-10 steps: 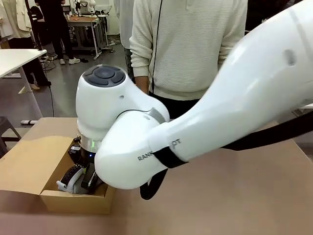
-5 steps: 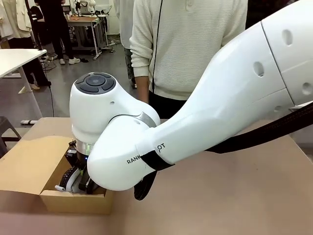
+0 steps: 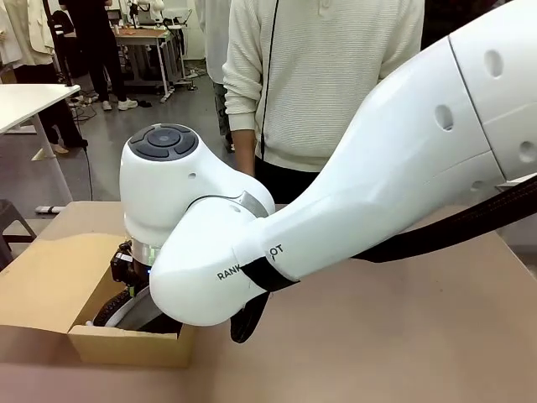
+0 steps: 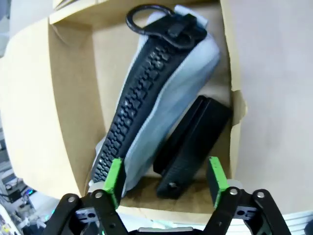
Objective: Place items inside the box.
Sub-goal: Pick up a Pencil pouch or Stapler and place it inside the Mailer Box closest to the robot.
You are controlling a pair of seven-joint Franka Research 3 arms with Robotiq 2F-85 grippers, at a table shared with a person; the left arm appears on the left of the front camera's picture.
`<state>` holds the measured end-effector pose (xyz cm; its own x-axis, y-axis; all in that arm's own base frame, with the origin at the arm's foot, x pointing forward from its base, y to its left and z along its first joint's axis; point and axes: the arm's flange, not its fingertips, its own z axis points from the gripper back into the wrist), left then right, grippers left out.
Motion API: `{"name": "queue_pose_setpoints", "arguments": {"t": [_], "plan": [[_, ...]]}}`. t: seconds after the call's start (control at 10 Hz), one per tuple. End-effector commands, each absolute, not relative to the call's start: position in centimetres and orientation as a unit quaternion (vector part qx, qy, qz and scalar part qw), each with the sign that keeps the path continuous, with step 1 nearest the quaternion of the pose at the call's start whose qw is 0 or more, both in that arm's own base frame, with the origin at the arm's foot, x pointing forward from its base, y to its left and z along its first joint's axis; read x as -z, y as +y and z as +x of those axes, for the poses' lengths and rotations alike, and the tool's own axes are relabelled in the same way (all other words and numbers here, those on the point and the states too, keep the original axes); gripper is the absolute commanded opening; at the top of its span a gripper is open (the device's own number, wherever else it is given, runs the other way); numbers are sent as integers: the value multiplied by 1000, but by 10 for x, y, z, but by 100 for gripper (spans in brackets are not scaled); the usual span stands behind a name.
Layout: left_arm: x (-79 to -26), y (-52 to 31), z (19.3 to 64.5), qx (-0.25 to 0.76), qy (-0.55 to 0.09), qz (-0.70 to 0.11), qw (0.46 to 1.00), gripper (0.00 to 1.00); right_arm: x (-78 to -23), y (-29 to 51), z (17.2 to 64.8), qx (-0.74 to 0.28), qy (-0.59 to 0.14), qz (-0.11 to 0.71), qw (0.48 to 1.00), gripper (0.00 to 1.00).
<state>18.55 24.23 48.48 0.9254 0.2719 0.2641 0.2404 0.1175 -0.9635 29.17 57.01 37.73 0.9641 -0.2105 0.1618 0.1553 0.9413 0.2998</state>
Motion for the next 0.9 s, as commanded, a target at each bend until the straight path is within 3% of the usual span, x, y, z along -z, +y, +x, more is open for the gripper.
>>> {"name": "queue_pose_setpoints", "arguments": {"t": [0.0,0.4,0.5,0.7,0.8], "plan": [[-488,242,185,-4,-201,-668,716,100,-384,567,291,87,-108,139,981,100],[-488,242,185,-4,-201,-668,716,100,-427,525,278,30,-89,177,980,100],[-488,242,185,-4,-201,-668,716,100,-452,482,272,-26,-30,191,981,100],[-488,242,185,-4,-201,-668,716,100,-474,389,277,-5,23,210,977,100],[-488,242,185,-4,-201,-668,716,100,-478,344,279,13,63,265,962,100]]}}
